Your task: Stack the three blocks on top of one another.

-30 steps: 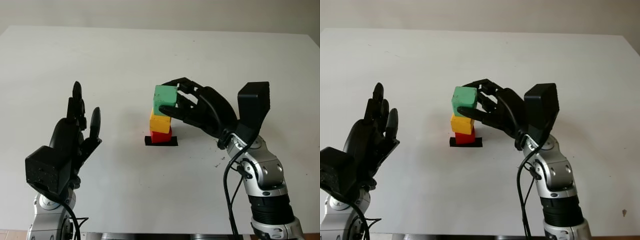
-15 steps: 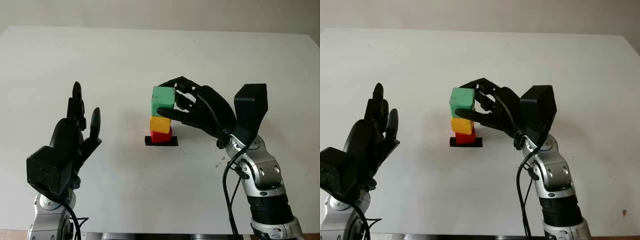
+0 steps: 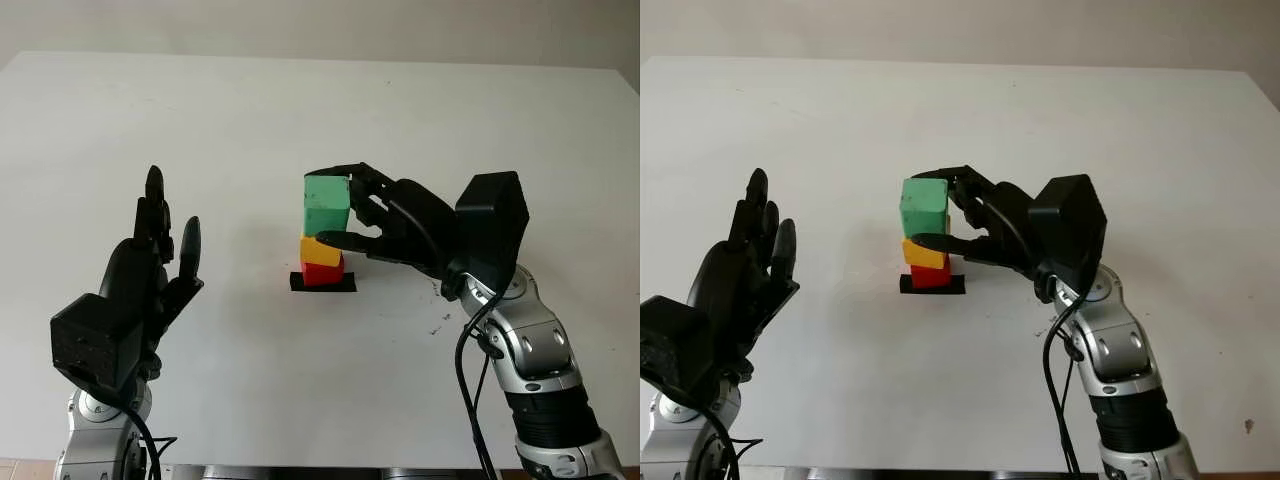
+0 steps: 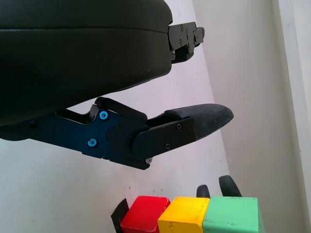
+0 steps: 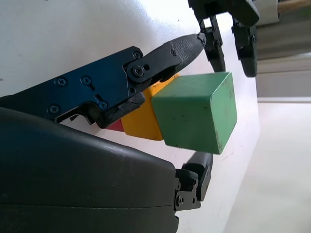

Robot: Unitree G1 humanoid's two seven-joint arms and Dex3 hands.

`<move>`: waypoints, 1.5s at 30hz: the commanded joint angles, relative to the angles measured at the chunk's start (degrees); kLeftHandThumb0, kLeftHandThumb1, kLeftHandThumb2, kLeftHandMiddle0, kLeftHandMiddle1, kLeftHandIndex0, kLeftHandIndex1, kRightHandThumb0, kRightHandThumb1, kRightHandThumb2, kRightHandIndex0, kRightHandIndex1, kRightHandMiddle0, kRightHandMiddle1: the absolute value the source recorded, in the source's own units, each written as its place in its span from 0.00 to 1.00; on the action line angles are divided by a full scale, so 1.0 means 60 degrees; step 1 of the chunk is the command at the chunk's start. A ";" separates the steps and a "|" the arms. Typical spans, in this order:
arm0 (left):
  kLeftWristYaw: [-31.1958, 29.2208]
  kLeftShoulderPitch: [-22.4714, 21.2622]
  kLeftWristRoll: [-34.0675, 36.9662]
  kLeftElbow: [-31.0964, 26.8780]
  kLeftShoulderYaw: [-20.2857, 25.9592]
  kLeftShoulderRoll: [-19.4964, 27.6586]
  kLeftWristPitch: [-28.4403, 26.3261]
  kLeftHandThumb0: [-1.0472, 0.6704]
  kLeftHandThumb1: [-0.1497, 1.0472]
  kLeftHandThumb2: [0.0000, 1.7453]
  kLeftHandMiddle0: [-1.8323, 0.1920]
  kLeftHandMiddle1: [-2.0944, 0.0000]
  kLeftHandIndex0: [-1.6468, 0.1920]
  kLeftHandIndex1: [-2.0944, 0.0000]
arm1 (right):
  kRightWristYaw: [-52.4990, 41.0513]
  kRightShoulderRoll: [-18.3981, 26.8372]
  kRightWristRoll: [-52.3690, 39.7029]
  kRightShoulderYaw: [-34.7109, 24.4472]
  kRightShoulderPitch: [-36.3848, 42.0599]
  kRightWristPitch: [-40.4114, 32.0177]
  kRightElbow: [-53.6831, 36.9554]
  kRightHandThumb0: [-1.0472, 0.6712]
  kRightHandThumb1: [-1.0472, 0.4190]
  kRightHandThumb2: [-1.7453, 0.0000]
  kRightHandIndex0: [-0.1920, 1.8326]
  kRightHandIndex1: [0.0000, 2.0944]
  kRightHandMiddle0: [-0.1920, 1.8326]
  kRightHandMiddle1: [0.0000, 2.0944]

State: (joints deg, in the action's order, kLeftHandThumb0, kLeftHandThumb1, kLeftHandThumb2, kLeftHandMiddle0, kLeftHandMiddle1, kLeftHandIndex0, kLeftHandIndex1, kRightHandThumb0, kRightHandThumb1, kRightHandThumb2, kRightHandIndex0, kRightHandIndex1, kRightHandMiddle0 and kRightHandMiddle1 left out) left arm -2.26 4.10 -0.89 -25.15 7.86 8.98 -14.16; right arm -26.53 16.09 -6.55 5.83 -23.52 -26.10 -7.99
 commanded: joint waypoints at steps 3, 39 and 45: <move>0.0000 0.0057 0.0037 -0.0158 0.0001 -0.0035 0.0062 0.22 1.00 0.38 0.99 0.97 0.98 0.97 | -0.0148 0.0162 -0.0007 -0.0130 0.0280 0.0891 0.0011 0.15 0.14 0.97 0.00 0.00 0.01 0.08; -0.0312 0.0125 0.1203 0.0849 0.0347 -0.0395 0.1549 0.22 1.00 0.38 0.97 0.97 0.96 0.97 | 0.3236 -0.1882 -0.1091 -0.1796 0.2737 0.1754 -0.0044 0.24 0.00 0.64 0.00 0.00 0.00 0.00; -0.0813 0.0193 0.1694 0.1619 0.0462 -0.0398 0.2744 0.18 1.00 0.38 0.97 0.97 0.96 0.97 | 0.3283 -0.1995 -0.0968 -0.1581 0.3014 0.1703 -0.0306 0.21 0.00 0.64 0.00 0.00 0.00 0.00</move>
